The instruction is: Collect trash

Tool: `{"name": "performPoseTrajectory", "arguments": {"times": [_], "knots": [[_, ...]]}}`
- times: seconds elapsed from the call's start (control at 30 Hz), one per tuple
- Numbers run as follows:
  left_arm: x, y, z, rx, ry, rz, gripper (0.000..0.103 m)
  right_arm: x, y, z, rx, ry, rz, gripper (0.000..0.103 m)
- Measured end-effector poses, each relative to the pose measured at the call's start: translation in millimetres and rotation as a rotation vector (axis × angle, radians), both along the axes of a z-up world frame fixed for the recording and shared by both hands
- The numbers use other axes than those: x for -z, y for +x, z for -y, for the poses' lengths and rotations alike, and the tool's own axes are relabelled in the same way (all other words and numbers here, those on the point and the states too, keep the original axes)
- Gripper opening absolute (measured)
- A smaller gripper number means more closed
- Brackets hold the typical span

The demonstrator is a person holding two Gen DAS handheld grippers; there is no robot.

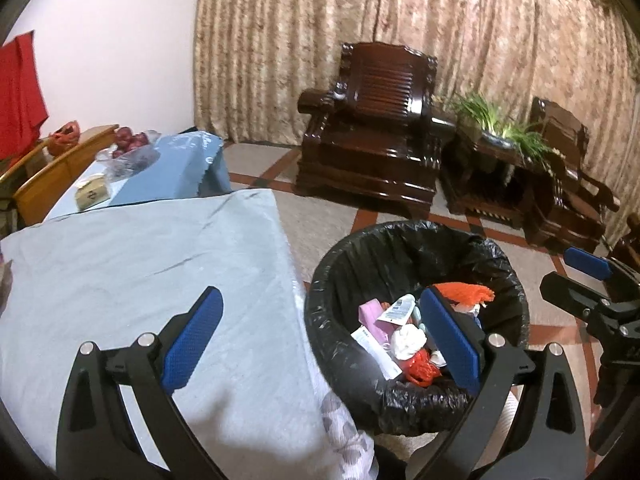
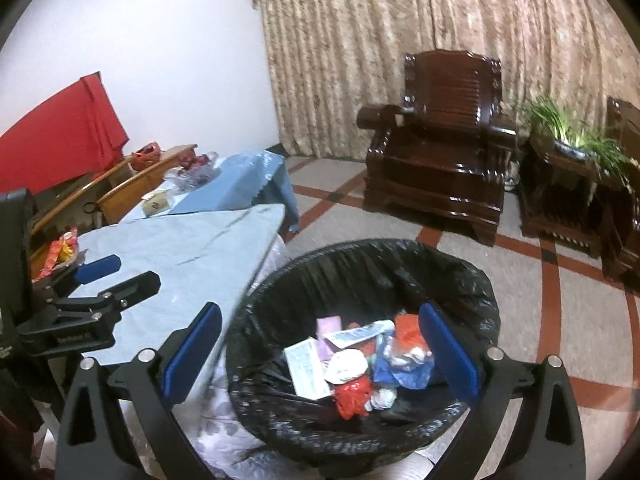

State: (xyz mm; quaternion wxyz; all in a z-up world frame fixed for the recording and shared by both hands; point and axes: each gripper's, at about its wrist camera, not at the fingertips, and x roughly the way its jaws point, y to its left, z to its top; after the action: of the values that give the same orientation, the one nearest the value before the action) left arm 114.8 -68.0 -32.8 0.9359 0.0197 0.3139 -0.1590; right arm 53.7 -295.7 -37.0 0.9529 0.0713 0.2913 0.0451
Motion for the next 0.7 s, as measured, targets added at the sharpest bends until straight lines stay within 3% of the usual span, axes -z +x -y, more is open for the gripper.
{"name": "performPoseTrajectory", "arguments": {"times": [0.37,0.7], "knots": [[-38,-42,-20,-0.029,-0.016,0.085,0.097,-34,-22,-22,-0.022,-0.024,0.064,0.097],[-55,-63,-24,-0.031,-0.029,0.139,0.097,-49,-32,-35,-0.053,-0.052,0.103,0.097]]}}
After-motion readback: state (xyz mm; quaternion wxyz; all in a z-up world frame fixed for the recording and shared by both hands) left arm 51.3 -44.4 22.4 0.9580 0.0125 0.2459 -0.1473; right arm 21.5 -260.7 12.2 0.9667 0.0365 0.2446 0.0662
